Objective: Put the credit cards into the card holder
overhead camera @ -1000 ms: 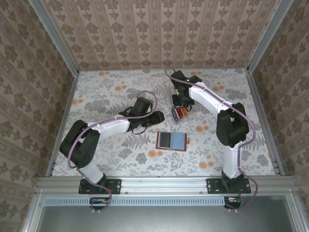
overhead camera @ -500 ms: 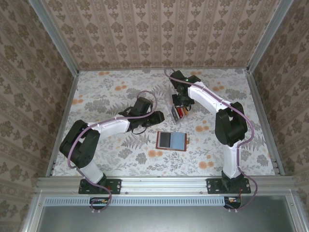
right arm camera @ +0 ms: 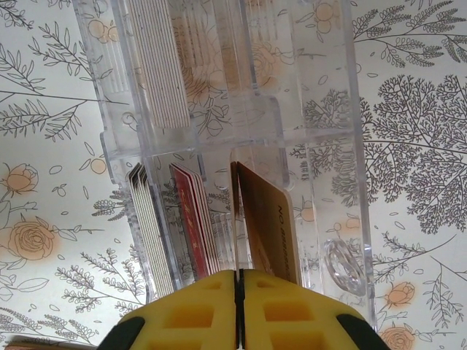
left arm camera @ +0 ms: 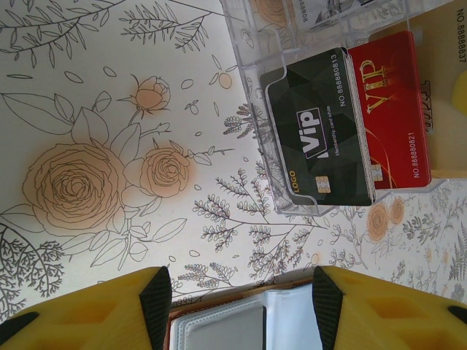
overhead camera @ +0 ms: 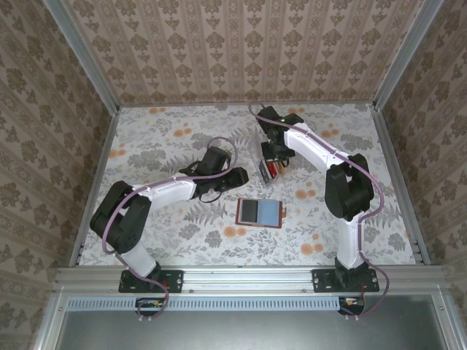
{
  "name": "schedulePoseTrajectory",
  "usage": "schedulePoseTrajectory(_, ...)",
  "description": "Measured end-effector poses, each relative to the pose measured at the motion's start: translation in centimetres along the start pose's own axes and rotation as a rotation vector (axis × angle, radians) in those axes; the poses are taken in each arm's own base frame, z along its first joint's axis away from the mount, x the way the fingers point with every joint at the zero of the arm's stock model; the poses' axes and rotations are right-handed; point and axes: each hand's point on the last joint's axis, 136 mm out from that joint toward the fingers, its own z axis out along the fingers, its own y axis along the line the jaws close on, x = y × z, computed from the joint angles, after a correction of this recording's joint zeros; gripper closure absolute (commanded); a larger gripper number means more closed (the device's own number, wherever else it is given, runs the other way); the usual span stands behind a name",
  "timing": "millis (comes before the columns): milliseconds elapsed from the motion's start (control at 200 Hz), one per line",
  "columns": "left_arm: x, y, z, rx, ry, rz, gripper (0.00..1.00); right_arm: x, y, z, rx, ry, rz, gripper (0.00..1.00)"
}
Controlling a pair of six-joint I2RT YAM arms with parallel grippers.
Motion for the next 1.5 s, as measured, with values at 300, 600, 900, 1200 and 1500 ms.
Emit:
schedulePoseTrajectory(300, 0.0, 0.0, 0.0, -0.001, 0.001, 0.000, 0.44, -0.1, 0.0, -0.4, -0.003, -0.006, 0.003, 0.93)
schedulePoseTrajectory(600, 0.1, 0.1, 0.0, -0.006, 0.006, -0.002, 0.44, -0.7, -0.3, -3.3, -0.026, -0.065, 0.048, 0.94)
schedulePoseTrajectory(900, 0.1, 0.1, -0.1, -0.007, 0.006, -0.002, 0.44, -0.4, -1.1, -6.6, -0.053, -0.125, 0.141, 0.96)
schedulePoseTrajectory(1200, 0.2, 0.3, -0.1, -0.021, 0.013, -0.005, 0.44, 1.8, -0.6, -9.5, -0.211, -0.195, 0.278, 0.95)
schedulePoseTrajectory(1500, 0.0, -0.1, -0.9, -0.007, 0.008, -0.008, 0.42, 3.5, 1.1, -8.8, -0.414, -0.151, 0.387, 0.98)
